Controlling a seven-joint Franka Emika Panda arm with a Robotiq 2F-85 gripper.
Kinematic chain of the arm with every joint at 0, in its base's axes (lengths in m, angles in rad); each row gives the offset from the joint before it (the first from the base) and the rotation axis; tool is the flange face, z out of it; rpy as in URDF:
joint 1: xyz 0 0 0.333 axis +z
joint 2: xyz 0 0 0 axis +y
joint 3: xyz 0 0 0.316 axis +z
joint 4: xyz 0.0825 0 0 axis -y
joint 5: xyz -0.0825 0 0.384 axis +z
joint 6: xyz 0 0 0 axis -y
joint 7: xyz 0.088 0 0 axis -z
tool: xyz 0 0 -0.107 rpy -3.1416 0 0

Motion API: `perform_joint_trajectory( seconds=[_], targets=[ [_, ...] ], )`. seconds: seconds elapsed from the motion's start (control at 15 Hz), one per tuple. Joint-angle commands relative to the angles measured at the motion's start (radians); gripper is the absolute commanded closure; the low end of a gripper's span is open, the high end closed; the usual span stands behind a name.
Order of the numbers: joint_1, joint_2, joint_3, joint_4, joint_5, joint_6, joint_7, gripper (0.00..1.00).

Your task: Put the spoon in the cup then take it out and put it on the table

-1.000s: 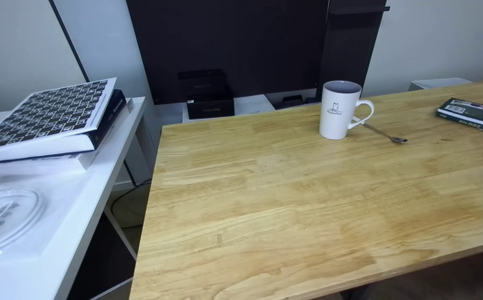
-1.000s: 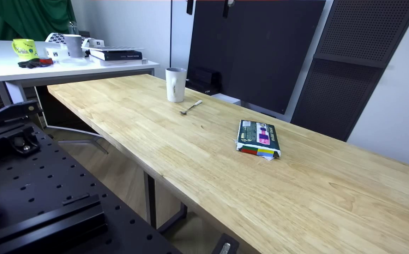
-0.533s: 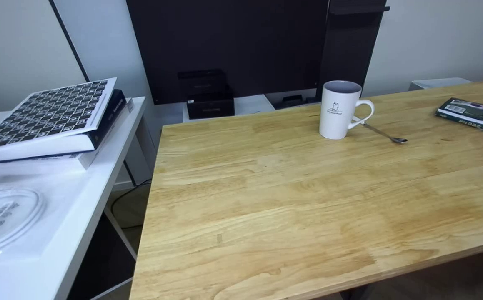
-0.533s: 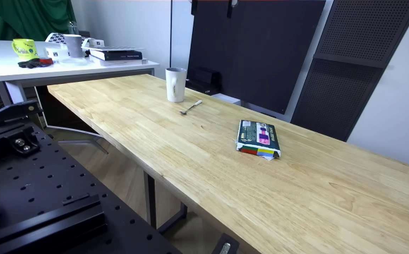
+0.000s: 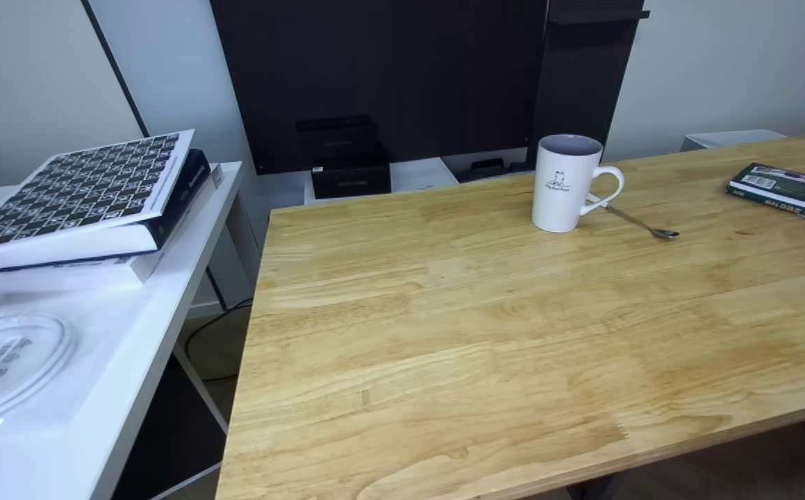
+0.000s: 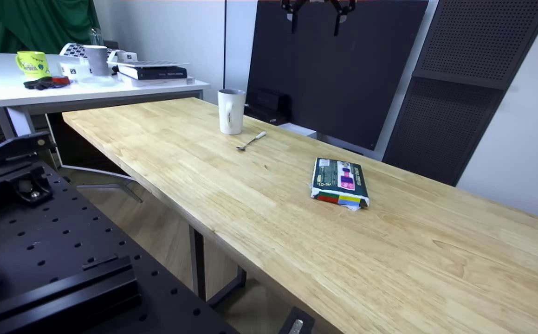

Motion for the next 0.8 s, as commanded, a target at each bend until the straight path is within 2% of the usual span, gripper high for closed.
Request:
perform_joint_trajectory(
  seconds=[0.0, 0.4, 0.73],
  targets=[
    [-0.015, 0.168, 0.010, 0.199, 0.018, -0.010, 0.016, 0.00],
    [0.033, 0.384, 0.037, 0.401, -0.021, -0.025, 0.051, 0.00],
    [0.091, 0.518, 0.051, 0.531, -0.048, -0.047, 0.071, 0.00]
  ],
)
